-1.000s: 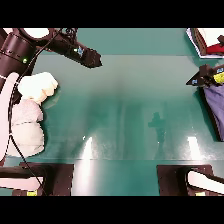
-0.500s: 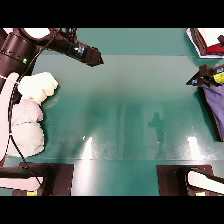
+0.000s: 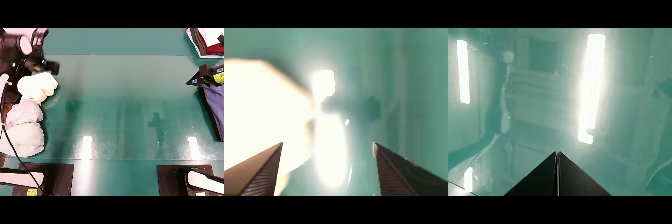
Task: Fold the shirts.
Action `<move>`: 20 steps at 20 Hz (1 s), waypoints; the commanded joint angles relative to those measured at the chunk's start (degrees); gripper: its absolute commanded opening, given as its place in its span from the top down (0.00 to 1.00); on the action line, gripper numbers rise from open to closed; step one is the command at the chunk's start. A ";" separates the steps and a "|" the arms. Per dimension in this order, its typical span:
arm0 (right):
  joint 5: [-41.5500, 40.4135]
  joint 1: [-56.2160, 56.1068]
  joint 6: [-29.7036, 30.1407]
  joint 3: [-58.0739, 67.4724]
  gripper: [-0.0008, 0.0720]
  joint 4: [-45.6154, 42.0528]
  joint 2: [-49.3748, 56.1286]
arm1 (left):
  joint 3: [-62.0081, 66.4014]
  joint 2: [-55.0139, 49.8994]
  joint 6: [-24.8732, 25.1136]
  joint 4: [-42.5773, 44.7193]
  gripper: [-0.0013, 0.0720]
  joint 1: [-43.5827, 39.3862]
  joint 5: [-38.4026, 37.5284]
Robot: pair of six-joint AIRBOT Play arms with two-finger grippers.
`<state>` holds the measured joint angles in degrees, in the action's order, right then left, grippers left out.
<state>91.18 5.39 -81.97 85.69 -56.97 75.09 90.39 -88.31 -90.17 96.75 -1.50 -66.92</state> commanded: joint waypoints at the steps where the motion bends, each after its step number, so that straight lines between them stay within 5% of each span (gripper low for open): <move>1: -1.25 -0.04 -0.07 -0.02 0.97 0.00 0.00 | -10.64 -0.11 -1.42 2.73 0.08 7.37 4.15; 6: -3.28 -0.04 -0.07 -0.02 0.97 0.04 0.00 | -13.86 -0.09 -1.44 2.71 0.10 9.94 8.26; 7: -3.56 -0.04 -0.04 -0.02 0.97 0.09 0.00 | -13.33 -0.07 -1.38 2.43 0.41 9.94 8.31; 8: -3.67 -0.04 -0.04 0.02 0.97 0.28 -0.02 | -12.35 -0.07 -1.36 1.36 0.83 9.94 8.15; 9: -3.61 -0.04 -0.04 0.04 0.97 0.61 -0.02 | -10.84 -0.02 -0.90 0.09 0.94 9.77 7.56; 15: -2.51 -0.04 -0.07 10.88 0.97 0.68 -0.02 | 6.67 7.06 12.50 -12.94 0.95 0.31 6.51; 20: -2.69 -0.04 -0.04 23.89 0.97 0.31 -0.02 | 17.57 14.01 31.63 -45.55 0.95 -13.60 2.19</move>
<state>88.55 5.39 -82.00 103.07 -56.27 75.09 102.61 -77.71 -70.46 70.83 -8.12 -62.19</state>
